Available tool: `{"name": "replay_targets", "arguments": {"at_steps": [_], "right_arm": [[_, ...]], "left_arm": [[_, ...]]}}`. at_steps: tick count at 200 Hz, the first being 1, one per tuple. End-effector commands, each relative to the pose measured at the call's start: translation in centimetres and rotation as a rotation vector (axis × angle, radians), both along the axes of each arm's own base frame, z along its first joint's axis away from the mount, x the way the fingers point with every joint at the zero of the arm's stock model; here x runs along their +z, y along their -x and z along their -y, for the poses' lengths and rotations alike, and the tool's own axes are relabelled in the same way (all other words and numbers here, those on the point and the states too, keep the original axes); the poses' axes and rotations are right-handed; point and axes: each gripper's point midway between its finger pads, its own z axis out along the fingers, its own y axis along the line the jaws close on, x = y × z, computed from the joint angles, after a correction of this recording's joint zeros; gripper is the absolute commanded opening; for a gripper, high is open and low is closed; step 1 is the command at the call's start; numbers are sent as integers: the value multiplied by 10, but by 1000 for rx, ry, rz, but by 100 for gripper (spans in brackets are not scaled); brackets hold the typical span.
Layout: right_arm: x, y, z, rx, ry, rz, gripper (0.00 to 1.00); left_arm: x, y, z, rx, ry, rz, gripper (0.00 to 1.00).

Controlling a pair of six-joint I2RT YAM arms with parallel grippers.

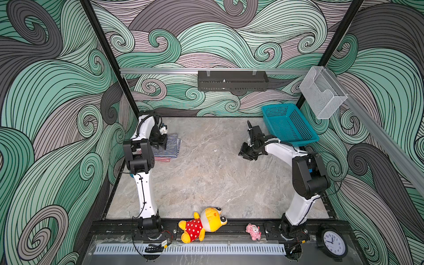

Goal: Fold and stack the tank tops

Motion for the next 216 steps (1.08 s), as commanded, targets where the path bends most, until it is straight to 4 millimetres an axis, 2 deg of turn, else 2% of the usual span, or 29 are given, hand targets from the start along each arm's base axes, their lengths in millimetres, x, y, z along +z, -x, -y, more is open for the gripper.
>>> {"name": "replay_targets", "arguments": {"at_steps": [1, 24, 52, 75, 83, 106, 122, 132, 148, 159, 179, 194, 216], "right_arm": [[33, -7, 13, 8, 11, 75, 48], [48, -7, 43, -20, 35, 113, 65], [68, -5, 97, -83, 102, 174, 79], [78, 2, 149, -163, 204, 204, 83], [79, 6, 165, -194, 236, 210, 85], [73, 19, 208, -262, 357, 213, 87], [68, 20, 220, -233, 448, 291, 87], [66, 22, 232, -233, 532, 376, 87], [67, 22, 238, -233, 593, 496, 87], [69, 20, 232, -197, 590, 591, 85], [70, 19, 209, -89, 515, 717, 85], [69, 19, 208, -78, 525, 754, 87], [58, 16, 213, -62, 560, 750, 88]], "left_arm": [[62, -8, 30, 31, 152, 162, 51], [76, -12, 61, 102, 331, 246, 52], [73, -19, 78, 175, 386, 514, 67], [72, -9, 76, 202, 338, 725, 72], [67, -1, 69, 215, 294, 758, 76], [51, 17, 51, 220, 179, 800, 77], [34, 26, 42, 194, 106, 809, 77], [15, 32, 40, 184, 90, 815, 77], [6, 32, 35, 187, 61, 861, 77], [0, 32, 34, 185, 56, 901, 77], [-2, 29, 25, 182, 2, 1015, 77], [-4, 28, 23, 179, -8, 1084, 77], [-9, 30, 27, 160, 10, 1088, 77]]}}
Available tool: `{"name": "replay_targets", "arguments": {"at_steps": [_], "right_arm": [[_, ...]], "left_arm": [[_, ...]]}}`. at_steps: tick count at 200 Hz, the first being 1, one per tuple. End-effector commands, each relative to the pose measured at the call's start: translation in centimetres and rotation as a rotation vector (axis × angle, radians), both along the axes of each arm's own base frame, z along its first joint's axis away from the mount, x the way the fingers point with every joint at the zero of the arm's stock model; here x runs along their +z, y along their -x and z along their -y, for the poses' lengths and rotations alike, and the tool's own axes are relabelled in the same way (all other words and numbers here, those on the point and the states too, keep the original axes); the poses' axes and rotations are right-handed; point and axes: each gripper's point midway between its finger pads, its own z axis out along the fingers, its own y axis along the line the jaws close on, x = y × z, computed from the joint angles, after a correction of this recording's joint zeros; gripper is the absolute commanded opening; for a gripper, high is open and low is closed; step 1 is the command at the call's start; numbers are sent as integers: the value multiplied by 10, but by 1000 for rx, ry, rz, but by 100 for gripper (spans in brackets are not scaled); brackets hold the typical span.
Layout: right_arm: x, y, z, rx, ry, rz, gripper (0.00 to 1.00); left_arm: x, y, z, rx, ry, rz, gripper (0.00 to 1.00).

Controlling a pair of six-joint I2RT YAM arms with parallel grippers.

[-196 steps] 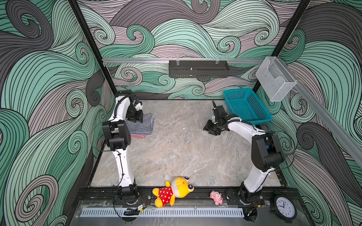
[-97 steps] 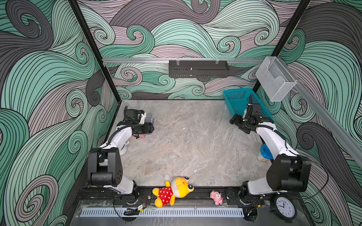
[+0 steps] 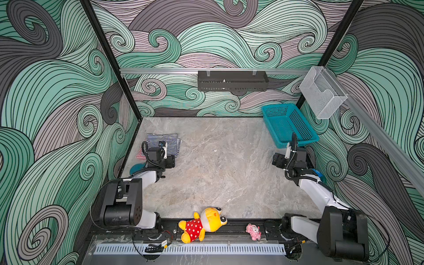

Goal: Fold and stack the tank tops

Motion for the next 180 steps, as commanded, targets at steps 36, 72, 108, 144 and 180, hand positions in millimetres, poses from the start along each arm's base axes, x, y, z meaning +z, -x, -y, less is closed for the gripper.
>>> {"name": "replay_targets", "arguments": {"at_steps": [36, 72, 108, 144, 180], "right_arm": [[14, -33, -4, 102, 84, 223, 89], [13, -33, -6, 126, 106, 288, 89], [7, -29, 1, 92, 138, 307, 90], [5, -33, -1, 105, 138, 289, 99], [12, -23, -7, 95, 87, 367, 99]], "left_arm": [[29, -15, -4, -9, -42, 275, 77], [26, -17, -8, 18, -41, 255, 78], [25, -24, -18, 77, -41, 228, 78], [24, -26, -25, 111, -30, 210, 99], [24, -26, -25, 111, -29, 210, 99]]}}
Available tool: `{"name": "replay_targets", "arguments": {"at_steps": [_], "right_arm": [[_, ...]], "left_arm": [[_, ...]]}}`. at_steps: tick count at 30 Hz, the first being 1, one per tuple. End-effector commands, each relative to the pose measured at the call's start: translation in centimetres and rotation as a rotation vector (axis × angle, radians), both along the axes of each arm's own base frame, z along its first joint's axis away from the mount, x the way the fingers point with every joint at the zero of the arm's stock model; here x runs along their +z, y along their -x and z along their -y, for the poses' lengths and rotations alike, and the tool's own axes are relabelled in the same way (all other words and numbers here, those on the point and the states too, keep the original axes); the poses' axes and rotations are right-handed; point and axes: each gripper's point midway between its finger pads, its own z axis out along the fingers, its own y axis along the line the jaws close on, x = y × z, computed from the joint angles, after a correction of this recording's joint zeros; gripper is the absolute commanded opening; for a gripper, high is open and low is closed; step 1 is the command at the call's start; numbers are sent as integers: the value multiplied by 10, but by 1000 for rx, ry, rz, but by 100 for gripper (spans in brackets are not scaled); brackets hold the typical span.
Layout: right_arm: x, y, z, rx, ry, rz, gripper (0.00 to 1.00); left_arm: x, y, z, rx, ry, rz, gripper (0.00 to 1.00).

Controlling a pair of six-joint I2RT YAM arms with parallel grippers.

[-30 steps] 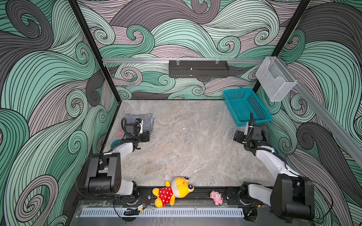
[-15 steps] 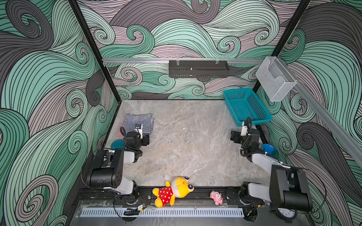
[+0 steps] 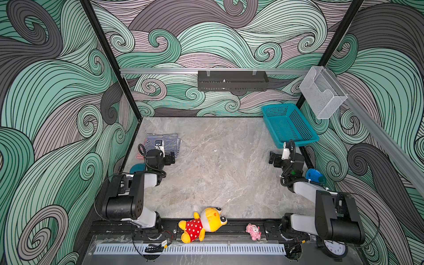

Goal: Fold and stack the tank tops

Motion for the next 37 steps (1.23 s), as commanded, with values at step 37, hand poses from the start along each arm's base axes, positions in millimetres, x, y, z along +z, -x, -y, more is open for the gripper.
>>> {"name": "replay_targets", "arguments": {"at_steps": [37], "right_arm": [[-17, -29, -35, 85, 48, 30, 99]], "left_arm": [[1, -4, -5, 24, 9, -4, 99]]}}
